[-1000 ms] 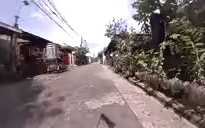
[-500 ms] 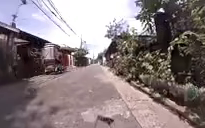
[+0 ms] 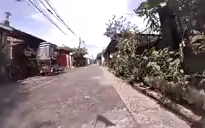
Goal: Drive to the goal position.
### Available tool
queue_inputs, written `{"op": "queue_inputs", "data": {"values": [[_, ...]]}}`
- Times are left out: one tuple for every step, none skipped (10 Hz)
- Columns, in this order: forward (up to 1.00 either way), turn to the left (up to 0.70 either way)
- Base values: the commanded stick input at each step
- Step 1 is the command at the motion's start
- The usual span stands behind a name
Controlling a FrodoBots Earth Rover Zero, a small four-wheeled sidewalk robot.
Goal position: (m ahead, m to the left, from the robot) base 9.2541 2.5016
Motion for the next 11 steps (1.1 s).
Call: {"op": "queue_inputs", "data": {"values": [[0.70,0.23],[0.70,0.27],[0.70,0.27],[0.70,0.27],[0.70,0.16],[0.70,0.06],[0.70,0.00],[0.70,0.00],[0.70,0.00],[0.70,0.00],[0.70,0.00]]}}
